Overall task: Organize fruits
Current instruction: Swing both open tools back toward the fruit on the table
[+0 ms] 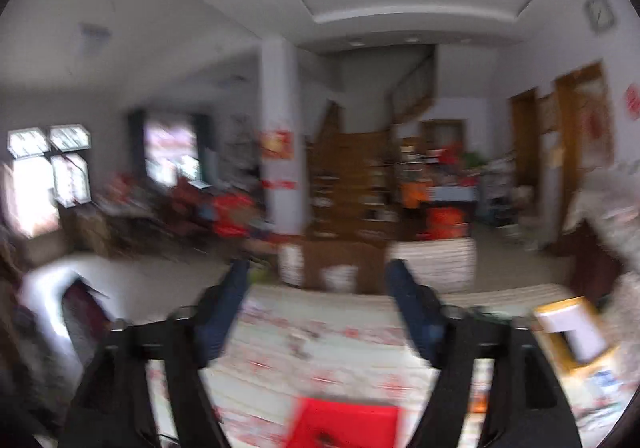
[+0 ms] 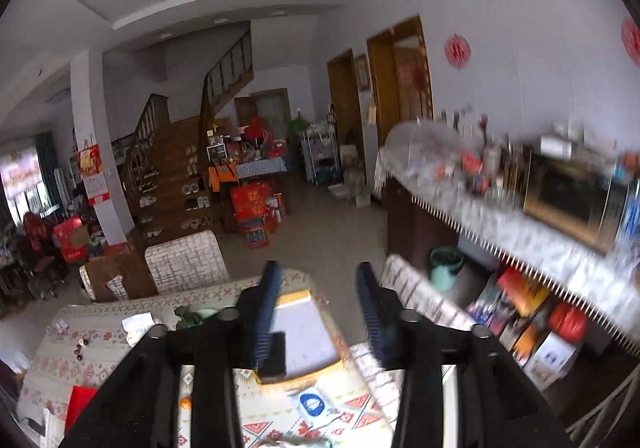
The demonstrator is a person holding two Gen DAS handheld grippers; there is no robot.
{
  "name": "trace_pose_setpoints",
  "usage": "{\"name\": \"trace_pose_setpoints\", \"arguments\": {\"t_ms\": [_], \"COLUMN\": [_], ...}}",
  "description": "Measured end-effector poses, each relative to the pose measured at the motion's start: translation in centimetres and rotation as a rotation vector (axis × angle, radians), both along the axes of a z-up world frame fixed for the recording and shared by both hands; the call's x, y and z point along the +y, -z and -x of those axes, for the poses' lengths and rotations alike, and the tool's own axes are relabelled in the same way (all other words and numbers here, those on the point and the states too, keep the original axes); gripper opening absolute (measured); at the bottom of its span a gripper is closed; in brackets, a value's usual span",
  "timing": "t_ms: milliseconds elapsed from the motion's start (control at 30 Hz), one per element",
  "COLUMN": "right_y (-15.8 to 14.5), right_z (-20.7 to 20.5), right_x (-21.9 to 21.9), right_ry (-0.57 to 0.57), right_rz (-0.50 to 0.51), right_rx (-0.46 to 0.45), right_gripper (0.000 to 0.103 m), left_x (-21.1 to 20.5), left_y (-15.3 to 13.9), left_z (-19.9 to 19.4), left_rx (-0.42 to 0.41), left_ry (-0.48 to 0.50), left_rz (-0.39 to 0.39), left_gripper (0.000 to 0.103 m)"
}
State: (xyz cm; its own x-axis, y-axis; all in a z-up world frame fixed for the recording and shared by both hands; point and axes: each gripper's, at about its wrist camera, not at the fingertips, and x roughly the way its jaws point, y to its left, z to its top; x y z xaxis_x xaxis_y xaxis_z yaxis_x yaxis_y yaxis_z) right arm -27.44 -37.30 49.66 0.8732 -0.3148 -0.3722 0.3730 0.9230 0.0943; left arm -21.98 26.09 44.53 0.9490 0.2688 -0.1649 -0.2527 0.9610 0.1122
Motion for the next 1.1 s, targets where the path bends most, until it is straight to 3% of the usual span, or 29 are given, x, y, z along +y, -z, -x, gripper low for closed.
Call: {"name": "trace_pose_setpoints", "arguments": {"t_ms": [33, 100, 167, 233, 367, 467, 500, 533, 600, 667, 700, 733, 867, 1100], "right_y": [-1.0, -1.0, 0.8, 4.7, 15.7, 24.4, 27.3, 31.1, 36.7, 41.3, 43.4, 44.8, 47.9, 49.5], "right_z": [-0.4, -1.2, -2.6, -4.6, -8.7, -11.1, -12.1, -13.4, -15.8, -17.4, -18.6, -19.5, -22.5, -24.5], "right_x": [1.3, 3.8, 6.6, 9.4, 14.7, 18.3, 19.5, 21.3, 24.1, 25.9, 26.9, 27.5, 29.2, 31.2], "right_ry": [-0.003, -0.039, -0.126, -0.226, -0.444, -0.598, -0.656, -0.73, -0.814, -0.825, -0.819, -0.823, -0.829, -0.85], "right_rz": [0.027, 0.073, 0.113, 0.124, 0.081, -0.004, -0.04, -0.104, -0.204, -0.243, -0.255, -0.27, -0.28, -0.299], "right_rx": [-0.001, -0.001, 0.019, 0.077, 0.196, 0.281, 0.313, 0.351, 0.432, 0.484, 0.507, 0.527, 0.571, 0.567], "right_gripper": [0.066, 0.069, 0.075, 0.078, 0.078, 0.077, 0.07, 0.056, 0.044, 0.043, 0.043, 0.043, 0.043, 0.043], "left_x": [0.3, 0.7, 0.4, -0.3, -2.7, -4.6, -5.2, -5.7, -6.7, -7.8, -8.1, -8.1, -8.7, -11.8], "left_y": [-0.6, -0.7, 0.4, 2.8, 9.7, 15.7, 18.3, 19.9, 23.9, 27.8, 29.7, 30.8, 34.7, 36.6], "left_z": [0.0, -0.3, -1.0, -1.9, -3.9, -5.3, -6.0, -6.3, -7.8, -9.5, -10.4, -10.9, -14.1, -18.2], "left_rx": [-0.005, 0.015, 0.057, 0.111, 0.222, 0.309, 0.343, 0.364, 0.426, 0.499, 0.544, 0.568, 0.654, 0.733], "left_ry": [-0.017, -0.018, 0.026, 0.086, 0.212, 0.318, 0.355, 0.374, 0.428, 0.476, 0.495, 0.501, 0.471, 0.479], "left_rz": [-0.017, -0.01, 0.015, 0.036, 0.087, 0.189, 0.242, 0.276, 0.348, 0.442, 0.49, 0.518, 0.562, 0.521], "left_gripper": [0.083, 0.087, 0.089, 0.089, 0.089, 0.089, 0.089, 0.089, 0.087, 0.059, 0.051, 0.045, 0.045, 0.045]}}
